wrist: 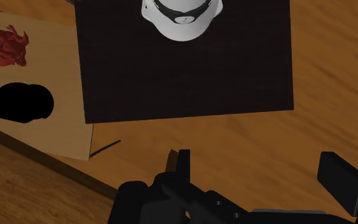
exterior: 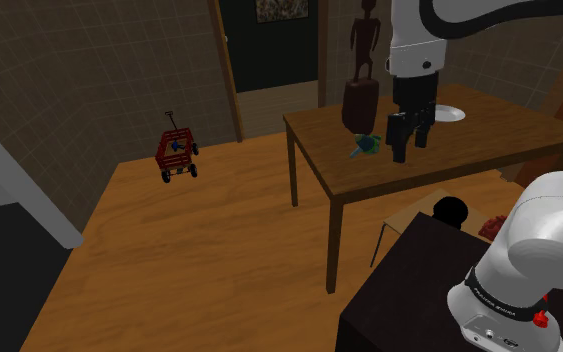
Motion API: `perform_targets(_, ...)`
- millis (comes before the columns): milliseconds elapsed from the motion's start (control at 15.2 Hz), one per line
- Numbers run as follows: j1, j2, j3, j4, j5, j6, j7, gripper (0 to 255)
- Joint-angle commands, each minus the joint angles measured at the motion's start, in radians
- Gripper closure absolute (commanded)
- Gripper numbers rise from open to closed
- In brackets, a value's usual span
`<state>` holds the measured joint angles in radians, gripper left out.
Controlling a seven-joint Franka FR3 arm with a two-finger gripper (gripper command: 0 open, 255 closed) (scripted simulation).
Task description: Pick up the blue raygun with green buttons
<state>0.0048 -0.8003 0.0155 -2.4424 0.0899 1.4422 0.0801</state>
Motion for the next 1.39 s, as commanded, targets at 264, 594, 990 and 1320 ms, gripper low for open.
perform_targets(264,-0.01,-0.012,-0.095,-0.067,-0.087,0.099,-0.165,0)
perform_targets(594,-0.023,0.024,-0.222,-0.114,-0.182,0.244,-0.367,0)
perform_targets(990,-0.016,0.143,-0.384,-0.11,-0.254,0.437,-0.609,0)
perform_targets(1320,0.027,0.294,-0.525,-0.054,-0.249,0.595,-0.823,0)
